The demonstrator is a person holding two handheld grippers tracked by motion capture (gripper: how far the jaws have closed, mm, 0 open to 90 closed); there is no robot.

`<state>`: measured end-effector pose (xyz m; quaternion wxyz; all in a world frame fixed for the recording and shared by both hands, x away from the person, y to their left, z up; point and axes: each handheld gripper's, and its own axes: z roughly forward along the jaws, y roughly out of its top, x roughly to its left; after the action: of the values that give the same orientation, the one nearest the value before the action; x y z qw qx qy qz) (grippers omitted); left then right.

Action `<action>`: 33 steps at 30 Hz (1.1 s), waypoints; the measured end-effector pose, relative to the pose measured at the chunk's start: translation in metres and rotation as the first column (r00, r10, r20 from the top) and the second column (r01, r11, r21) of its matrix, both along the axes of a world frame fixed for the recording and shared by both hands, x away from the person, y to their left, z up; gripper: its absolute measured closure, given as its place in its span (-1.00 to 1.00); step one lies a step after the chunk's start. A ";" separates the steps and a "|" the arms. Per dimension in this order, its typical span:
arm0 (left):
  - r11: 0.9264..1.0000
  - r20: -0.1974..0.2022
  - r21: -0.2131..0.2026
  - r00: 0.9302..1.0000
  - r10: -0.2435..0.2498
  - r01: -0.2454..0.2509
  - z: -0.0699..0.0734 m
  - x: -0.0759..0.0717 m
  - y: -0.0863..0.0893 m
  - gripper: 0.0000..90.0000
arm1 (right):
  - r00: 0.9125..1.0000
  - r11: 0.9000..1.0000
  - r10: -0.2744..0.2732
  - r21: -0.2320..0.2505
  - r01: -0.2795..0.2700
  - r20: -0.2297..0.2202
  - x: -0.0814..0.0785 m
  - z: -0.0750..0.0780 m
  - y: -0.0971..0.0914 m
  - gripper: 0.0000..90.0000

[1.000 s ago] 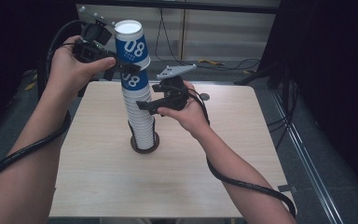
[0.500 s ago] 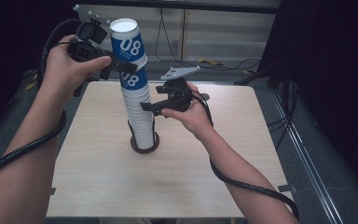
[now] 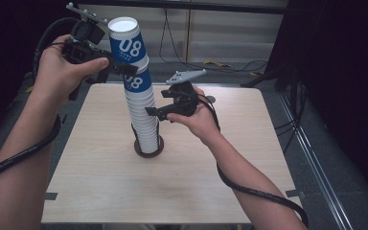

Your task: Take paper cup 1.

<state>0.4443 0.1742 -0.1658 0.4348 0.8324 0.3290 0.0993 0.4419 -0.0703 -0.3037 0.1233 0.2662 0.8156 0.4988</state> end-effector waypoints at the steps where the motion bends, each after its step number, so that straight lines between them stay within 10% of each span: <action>1: 1.000 0.000 0.001 1.000 -0.003 0.003 0.000 -0.001 0.000 -0.57 | 1.000 1.000 0.000 0.000 0.000 0.000 0.000 0.000 0.000 -0.65; 33: 0.991 -0.010 -0.018 0.992 -0.129 0.129 -0.004 -0.028 -0.029 -0.56 | 0.999 0.999 -0.039 -0.007 0.039 -0.038 -0.004 -0.021 -0.033 -0.65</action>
<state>0.4162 0.1455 -0.1695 0.4455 0.8487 0.2777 0.0635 0.4375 -0.1033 -0.3246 0.1180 0.2912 0.8139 0.4887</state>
